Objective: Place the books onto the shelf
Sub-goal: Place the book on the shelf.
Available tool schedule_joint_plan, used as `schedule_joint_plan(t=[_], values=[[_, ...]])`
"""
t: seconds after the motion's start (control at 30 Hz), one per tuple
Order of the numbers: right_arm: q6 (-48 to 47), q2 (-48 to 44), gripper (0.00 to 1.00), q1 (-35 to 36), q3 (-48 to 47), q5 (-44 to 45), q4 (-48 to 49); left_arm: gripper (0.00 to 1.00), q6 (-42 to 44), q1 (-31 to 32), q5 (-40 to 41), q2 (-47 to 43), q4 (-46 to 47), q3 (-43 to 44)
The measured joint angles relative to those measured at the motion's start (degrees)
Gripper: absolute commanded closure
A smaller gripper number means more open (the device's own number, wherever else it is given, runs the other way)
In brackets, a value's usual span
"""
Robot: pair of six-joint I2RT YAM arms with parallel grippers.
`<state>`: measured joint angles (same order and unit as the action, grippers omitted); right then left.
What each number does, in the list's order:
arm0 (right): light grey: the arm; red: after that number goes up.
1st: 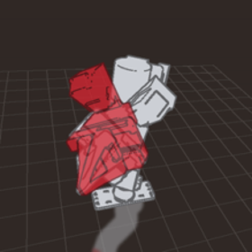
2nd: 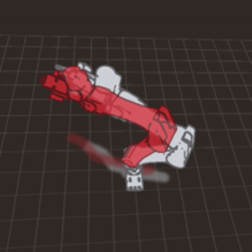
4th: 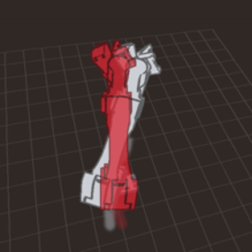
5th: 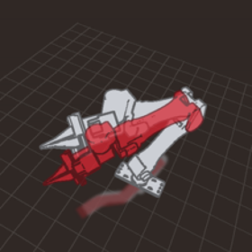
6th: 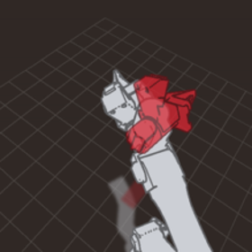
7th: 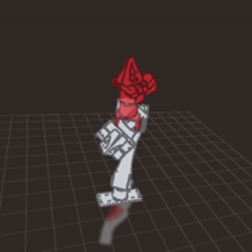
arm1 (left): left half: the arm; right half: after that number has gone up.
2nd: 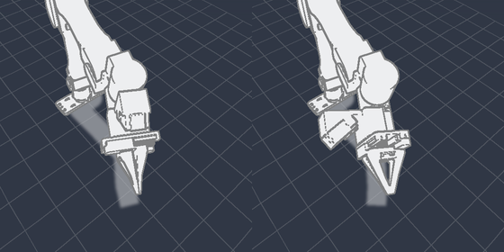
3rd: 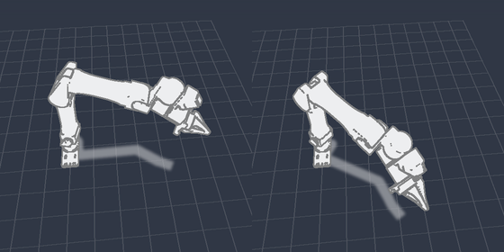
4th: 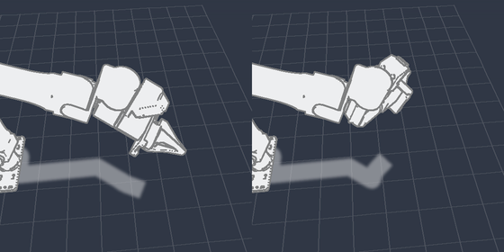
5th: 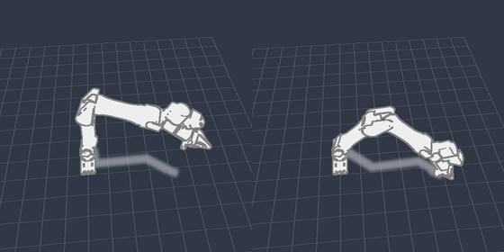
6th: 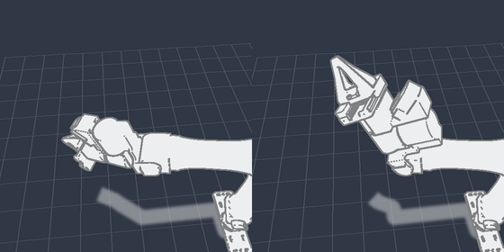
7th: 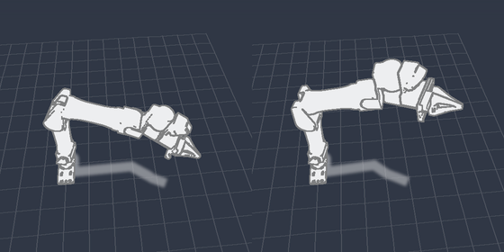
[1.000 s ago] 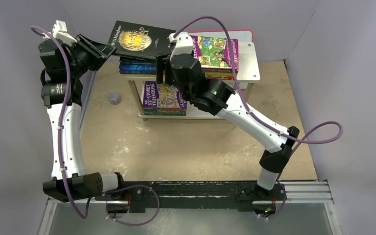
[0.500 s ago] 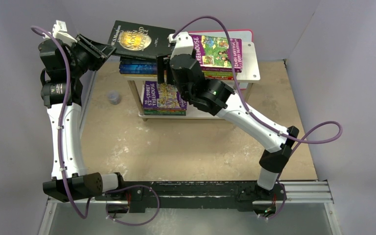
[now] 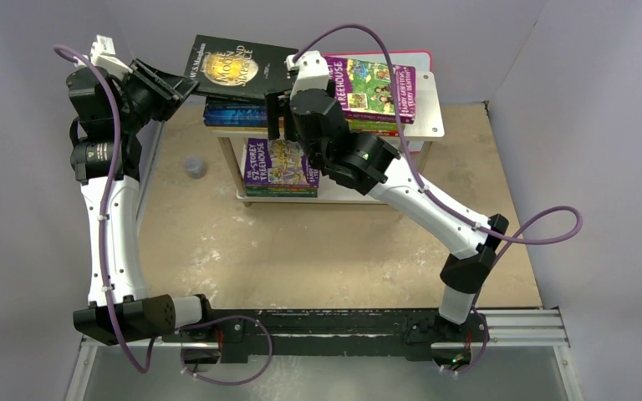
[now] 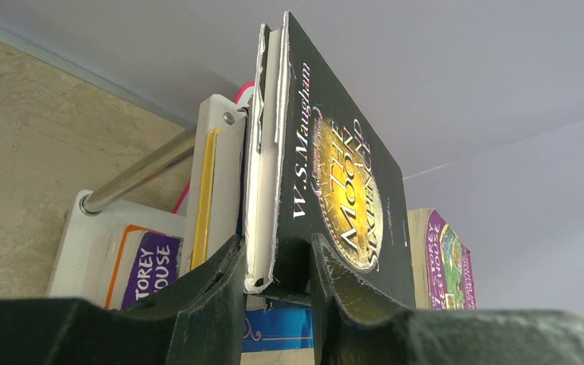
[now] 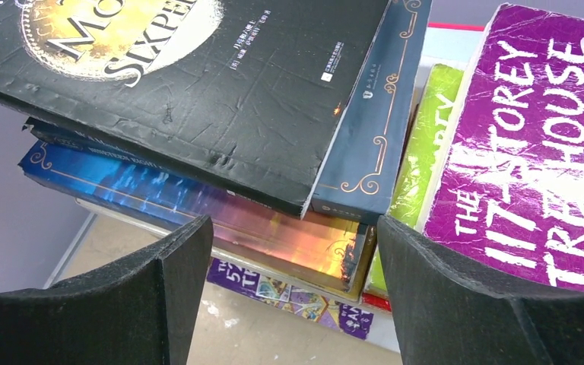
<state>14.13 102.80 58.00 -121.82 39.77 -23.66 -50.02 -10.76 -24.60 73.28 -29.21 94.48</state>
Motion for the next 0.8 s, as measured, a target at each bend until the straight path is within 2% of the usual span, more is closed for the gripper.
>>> schedule_joint_plan(t=[0.37,0.57,0.8], values=[[-1.6,0.0,0.18,-0.7,0.0,1.6,0.5,0.84,0.0,0.0,0.4,0.0,0.0,0.0],[-1.8,0.1,0.17,-1.4,0.0,0.7,0.7,0.75,-0.4,0.0,0.1,-0.1,0.3,-0.2],[-1.6,0.9,0.17,-2.3,-0.3,-2.5,0.8,0.63,-2.0,-0.2,-2.7,-1.9,4.1,-4.7]])
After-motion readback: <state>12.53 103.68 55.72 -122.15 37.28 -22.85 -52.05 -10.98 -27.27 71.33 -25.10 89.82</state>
